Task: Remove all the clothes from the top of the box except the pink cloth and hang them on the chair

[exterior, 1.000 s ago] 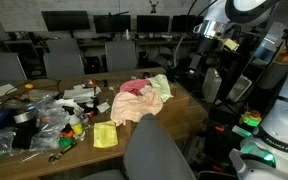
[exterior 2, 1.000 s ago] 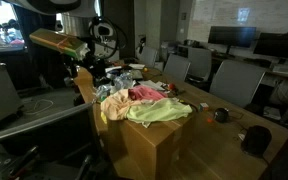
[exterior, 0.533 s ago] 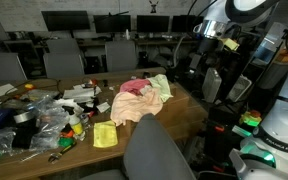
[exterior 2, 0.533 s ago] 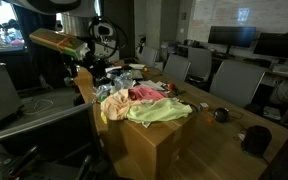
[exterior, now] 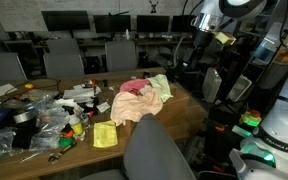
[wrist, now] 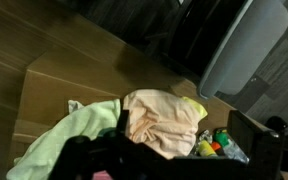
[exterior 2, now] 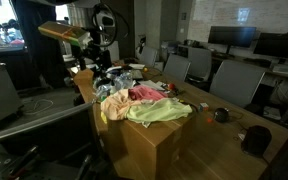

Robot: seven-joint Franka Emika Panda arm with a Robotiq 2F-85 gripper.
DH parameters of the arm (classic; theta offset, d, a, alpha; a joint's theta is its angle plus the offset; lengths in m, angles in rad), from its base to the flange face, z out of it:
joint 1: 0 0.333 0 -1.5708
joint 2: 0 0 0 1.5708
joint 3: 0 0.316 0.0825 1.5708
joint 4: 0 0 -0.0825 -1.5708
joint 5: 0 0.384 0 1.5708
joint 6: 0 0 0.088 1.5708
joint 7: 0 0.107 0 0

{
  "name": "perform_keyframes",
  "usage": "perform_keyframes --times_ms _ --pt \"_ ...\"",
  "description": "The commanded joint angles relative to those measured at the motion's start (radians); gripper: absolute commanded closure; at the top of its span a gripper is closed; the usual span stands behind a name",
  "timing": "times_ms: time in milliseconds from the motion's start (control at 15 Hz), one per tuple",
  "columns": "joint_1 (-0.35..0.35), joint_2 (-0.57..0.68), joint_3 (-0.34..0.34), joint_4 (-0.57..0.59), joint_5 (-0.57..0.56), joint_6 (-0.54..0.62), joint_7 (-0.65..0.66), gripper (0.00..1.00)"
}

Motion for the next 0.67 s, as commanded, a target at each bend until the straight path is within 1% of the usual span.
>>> perform_keyframes --times_ms 0,267,600 --pt "-0.035 0.181 0.047 0.159 0.007 0.083 0.128 0.0" --pt "-0.065 0.344 0.069 0.292 -0.007 0.148 0.274 0.0" --pt "-0.078 0.523 0.068 0.434 -0.024 0.2 0.439 0.0"
